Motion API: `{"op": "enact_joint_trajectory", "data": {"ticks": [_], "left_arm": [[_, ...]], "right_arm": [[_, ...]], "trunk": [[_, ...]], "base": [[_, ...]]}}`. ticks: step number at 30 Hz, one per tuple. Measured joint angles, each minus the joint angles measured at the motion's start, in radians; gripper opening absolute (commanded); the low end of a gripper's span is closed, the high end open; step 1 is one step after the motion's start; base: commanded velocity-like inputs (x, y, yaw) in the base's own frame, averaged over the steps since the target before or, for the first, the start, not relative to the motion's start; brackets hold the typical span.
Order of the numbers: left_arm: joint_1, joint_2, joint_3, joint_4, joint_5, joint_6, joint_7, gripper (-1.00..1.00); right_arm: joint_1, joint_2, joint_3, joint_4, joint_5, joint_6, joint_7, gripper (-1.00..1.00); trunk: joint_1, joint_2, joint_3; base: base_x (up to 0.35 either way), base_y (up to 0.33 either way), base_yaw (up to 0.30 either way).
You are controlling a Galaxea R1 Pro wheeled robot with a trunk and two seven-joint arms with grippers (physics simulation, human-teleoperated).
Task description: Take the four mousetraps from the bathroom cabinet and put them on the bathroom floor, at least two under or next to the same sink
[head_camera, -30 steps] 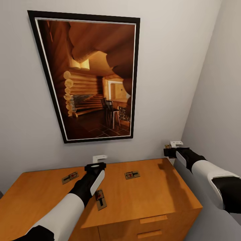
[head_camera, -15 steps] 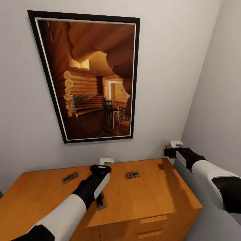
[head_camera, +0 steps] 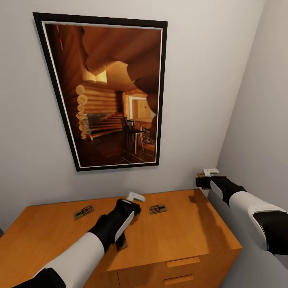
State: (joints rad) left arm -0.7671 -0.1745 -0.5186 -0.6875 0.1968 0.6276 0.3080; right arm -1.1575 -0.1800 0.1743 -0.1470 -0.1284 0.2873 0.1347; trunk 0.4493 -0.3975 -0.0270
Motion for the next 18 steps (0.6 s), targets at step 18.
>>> {"op": "enact_joint_trajectory", "data": {"ticks": [18], "left_arm": [[0.0, 0.0, -0.03, 0.022, -0.055, 0.038, -0.094, 1.0]], "right_arm": [[0.0, 0.0, 0.001, 0.0, 0.001, 0.0, 0.0, -1.0]], "trunk": [[0.0, 0.0, 0.0]], "base": [[0.0, 0.0, 0.0]]}}
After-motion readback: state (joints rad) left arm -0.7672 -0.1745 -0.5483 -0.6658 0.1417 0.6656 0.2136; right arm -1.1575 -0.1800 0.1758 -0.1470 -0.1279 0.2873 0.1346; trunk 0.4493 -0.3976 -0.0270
